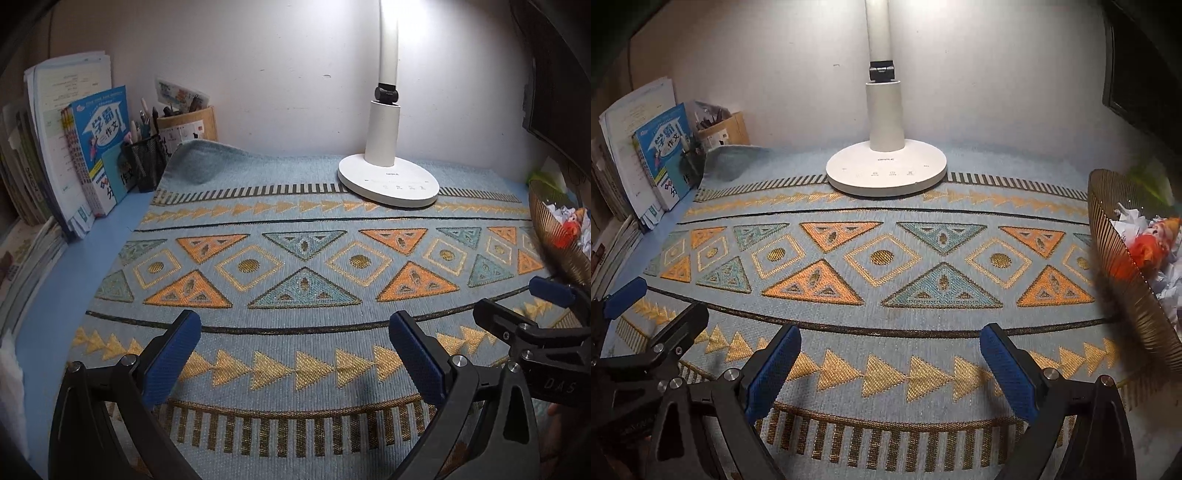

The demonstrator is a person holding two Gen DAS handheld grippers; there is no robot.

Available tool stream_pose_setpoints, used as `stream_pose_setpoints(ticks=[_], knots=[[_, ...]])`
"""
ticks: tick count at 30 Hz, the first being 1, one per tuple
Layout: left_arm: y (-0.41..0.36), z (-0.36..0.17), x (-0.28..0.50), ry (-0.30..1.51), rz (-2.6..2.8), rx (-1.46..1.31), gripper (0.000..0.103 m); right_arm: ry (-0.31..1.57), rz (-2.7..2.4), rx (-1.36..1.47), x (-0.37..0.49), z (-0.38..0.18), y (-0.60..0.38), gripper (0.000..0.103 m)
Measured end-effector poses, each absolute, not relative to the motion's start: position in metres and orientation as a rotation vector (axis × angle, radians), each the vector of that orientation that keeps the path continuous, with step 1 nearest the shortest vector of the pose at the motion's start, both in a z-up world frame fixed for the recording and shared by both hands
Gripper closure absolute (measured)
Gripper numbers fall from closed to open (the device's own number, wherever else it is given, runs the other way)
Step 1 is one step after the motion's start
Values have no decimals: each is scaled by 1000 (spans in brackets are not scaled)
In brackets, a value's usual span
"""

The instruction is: Organize objects

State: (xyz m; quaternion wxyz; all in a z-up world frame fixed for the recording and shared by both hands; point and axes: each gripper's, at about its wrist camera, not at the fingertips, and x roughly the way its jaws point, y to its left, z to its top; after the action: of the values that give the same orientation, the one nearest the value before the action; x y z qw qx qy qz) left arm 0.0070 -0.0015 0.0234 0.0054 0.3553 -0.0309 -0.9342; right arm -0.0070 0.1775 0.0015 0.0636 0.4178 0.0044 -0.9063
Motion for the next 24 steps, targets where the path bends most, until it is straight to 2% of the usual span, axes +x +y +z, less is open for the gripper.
stream_pose_setpoints(ticks=[4, 24], knots=[[6, 29, 17, -162, -2987, 1034, 1, -14, -2735, 1253, -8, 3, 180, 6], [7, 26, 15, -162, -2988, 1085, 1, 33, -2749, 1258, -5, 3, 175, 6]])
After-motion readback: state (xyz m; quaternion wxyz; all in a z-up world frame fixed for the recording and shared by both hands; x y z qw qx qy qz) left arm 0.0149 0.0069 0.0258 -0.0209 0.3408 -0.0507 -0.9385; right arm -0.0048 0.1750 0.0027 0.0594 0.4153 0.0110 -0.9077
